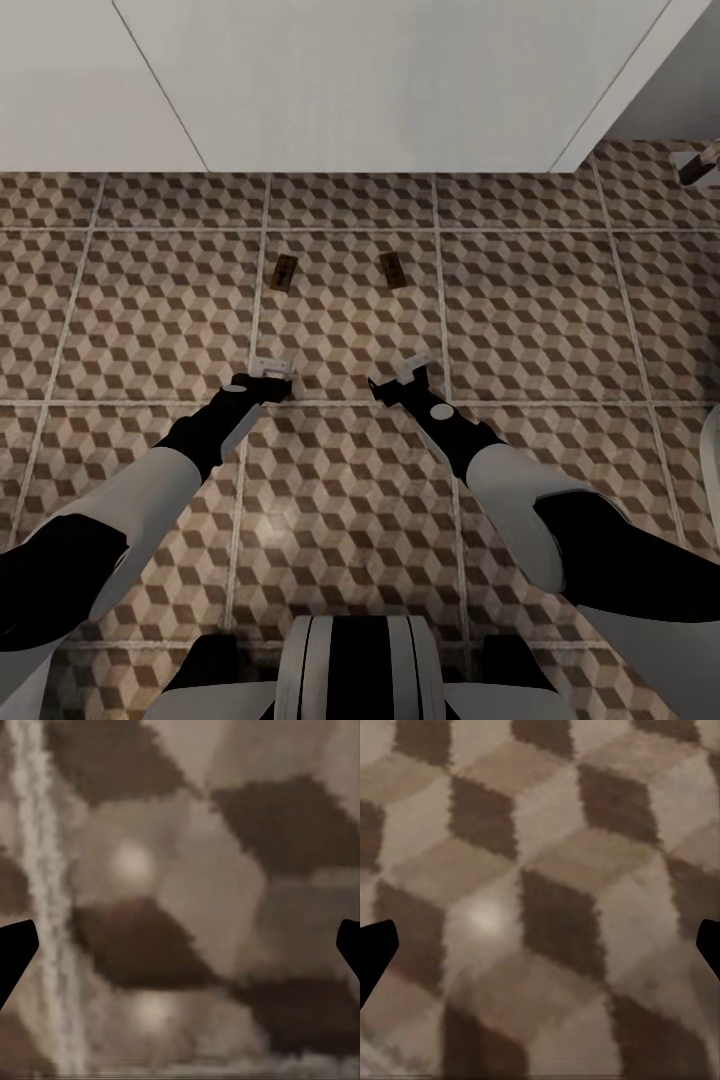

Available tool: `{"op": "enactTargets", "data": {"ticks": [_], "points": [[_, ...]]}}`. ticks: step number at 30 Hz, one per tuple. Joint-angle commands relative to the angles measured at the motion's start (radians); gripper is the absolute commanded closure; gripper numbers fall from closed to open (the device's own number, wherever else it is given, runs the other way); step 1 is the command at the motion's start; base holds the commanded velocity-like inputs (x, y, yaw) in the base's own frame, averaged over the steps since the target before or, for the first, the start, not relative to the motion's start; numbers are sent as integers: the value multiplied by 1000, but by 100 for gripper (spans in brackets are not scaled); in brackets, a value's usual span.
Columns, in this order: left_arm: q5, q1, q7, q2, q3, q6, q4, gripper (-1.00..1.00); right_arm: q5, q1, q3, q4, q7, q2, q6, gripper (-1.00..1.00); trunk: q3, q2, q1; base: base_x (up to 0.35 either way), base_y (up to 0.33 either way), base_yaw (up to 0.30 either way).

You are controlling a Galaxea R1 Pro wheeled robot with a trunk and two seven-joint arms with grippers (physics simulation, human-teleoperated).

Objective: Take the four mousetraps from the cabinet in the bathroom and place them on the bathroom floor. Make sure all four end up on the same floor surface, and ensure that at least two of them are either under or directly next to the same bathroom sink.

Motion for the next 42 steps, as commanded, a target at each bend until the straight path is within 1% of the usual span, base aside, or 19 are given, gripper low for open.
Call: {"op": "enactTargets", "data": {"ticks": [1, 22, 42], "points": [[10, 0, 9, 2, -8, 5, -3, -100, -2, -1, 5, 1, 0, 0, -2, -100, 0, 0, 0, -18, 0, 0], [10, 0, 9, 0, -8, 5, -3, -100, -2, -1, 5, 1, 0, 0, -4, -100, 0, 0, 0, -2, 0, 0], [11, 0, 10, -1, -8, 5, -2, -100, -2, -1, 5, 1, 0, 0, -4, -100, 77, 4, -9, 0, 0, 0]]}}
